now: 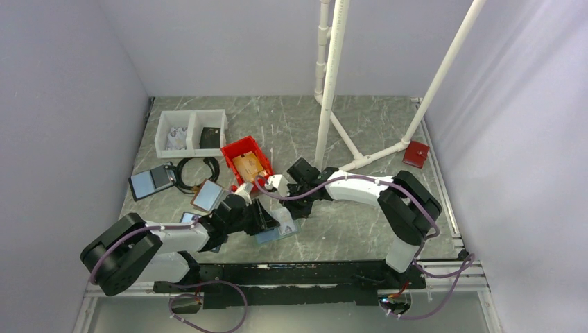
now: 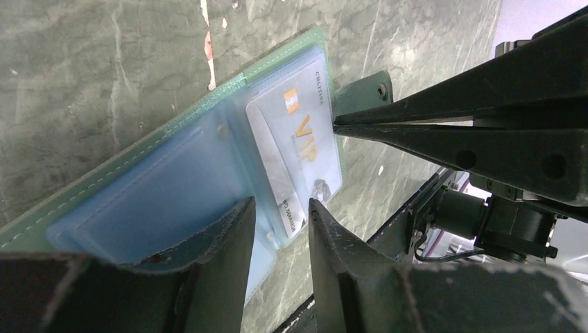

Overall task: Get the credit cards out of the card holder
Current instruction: Remove the credit card from the card holder.

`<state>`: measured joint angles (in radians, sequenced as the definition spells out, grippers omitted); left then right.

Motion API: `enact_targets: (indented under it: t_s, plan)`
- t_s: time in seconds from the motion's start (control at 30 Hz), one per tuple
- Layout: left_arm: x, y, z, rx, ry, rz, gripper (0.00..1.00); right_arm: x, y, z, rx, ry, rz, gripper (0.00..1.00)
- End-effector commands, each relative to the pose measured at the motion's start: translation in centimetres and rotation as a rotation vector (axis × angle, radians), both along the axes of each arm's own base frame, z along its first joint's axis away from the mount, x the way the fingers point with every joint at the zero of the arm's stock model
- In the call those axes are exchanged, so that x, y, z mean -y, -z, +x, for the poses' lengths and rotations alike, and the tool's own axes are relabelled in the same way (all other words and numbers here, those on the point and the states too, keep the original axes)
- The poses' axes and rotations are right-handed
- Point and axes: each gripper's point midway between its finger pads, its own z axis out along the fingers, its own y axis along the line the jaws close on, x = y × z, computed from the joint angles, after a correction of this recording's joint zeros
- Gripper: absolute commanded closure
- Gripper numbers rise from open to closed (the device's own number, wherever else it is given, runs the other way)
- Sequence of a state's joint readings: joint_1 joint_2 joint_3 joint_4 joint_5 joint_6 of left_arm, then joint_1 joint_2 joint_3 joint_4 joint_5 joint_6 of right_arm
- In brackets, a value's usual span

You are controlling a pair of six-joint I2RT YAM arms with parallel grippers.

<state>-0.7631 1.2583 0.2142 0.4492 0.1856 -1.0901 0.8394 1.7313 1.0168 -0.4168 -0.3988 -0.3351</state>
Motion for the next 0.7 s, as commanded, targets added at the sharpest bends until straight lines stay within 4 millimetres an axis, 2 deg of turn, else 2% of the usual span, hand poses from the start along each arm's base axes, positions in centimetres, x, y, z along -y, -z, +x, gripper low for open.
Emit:
enact_targets:
  t_s: [0.0,0.37,0.53,0.63,0.67]
  plan:
    - [0.8,-0.9,0.9,0.026,-0.007,-0.022,0.60,-1.2,-1.1,1.1,0.024,0.014,0.033,0.99]
    - [0.4,0.5,0.9,-0.016,-0.035,0.014,0.61,-2.3,-0.7,-1.3,-0.130,-0.034,0.066,0.99]
    - [0.2,0.2,1.0,-0.001,-0.049,0.009,0.79,-2.6,-0.3,-1.8,-0.175,-0.043,0.065,0.99]
    - [-0.3,0.2,0.9,0.006,-0.058,0.022,1.00,-2.3,-0.1,-1.3,-0.154,-0.025,0.050,0.99]
    - [-0.4,0.1,0.9,0.012,-0.059,0.024,1.00,-2.2,-0.1,-1.0,-0.147,-0.019,0.046,0.99]
